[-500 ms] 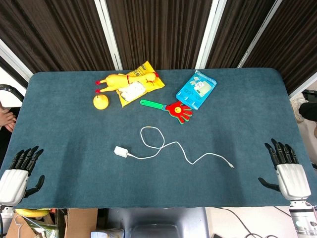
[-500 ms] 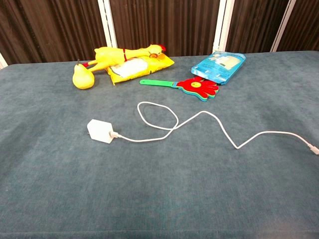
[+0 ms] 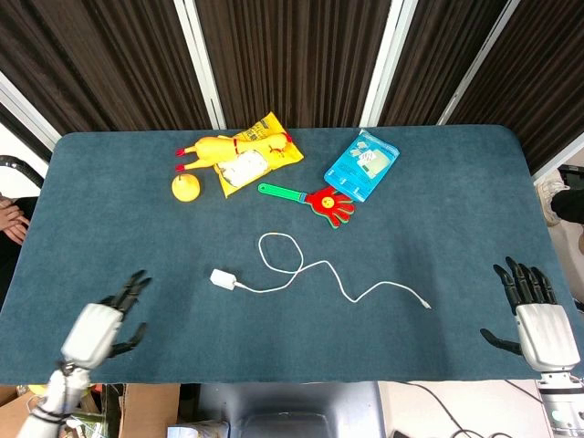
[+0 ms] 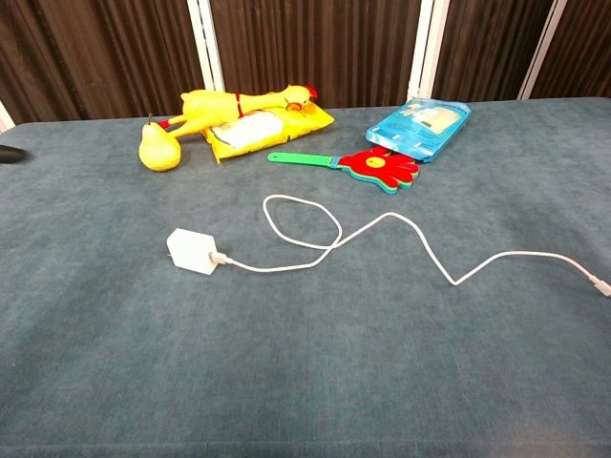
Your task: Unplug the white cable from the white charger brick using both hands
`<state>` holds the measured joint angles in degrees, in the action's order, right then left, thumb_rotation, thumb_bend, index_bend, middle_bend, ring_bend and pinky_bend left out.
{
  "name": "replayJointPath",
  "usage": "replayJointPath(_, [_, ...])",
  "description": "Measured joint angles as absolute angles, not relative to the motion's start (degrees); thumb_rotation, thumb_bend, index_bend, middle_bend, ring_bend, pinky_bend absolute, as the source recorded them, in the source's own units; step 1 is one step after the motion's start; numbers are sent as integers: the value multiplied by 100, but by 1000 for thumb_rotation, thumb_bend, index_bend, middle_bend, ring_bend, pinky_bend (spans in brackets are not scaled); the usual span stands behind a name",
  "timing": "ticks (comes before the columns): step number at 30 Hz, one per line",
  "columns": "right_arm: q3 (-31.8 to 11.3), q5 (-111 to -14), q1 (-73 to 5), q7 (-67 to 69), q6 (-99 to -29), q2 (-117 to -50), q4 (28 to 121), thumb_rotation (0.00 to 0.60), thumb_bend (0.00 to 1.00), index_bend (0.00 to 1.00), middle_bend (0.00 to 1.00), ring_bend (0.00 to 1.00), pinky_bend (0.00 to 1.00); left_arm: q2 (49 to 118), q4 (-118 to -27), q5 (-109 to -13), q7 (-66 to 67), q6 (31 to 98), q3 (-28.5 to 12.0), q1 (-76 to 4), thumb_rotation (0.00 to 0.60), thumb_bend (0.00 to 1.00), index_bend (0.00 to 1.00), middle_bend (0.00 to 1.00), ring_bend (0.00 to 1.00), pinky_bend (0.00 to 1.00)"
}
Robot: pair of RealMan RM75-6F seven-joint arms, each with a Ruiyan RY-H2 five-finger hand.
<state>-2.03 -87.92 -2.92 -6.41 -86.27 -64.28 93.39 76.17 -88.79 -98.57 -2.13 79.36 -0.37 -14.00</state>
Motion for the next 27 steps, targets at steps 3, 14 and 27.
replayJointPath(3, [-216, -8763, -296, -710, -8614, -6450, 9346, 600, 118, 0, 0, 0, 0, 8114, -8788, -9829, 80, 7591, -183, -1702, 600, 468, 82, 86, 881, 971])
replayJointPath(14, [-235, -8623, -339, -802, -8451, -6492, 9351, 600, 118, 0, 0, 0, 0, 9315, -8090, -8706, 1527, 6203, -806, -2642, 600, 469, 133, 131, 907, 988])
replayJointPath(27, [-225, -8624, -324, -631, -8438, -6397, 9405, 600, 118, 0, 0, 0, 0, 10012, -7283, -8030, 2277, 6006, -974, -3075, 600, 469, 210, 207, 924, 998])
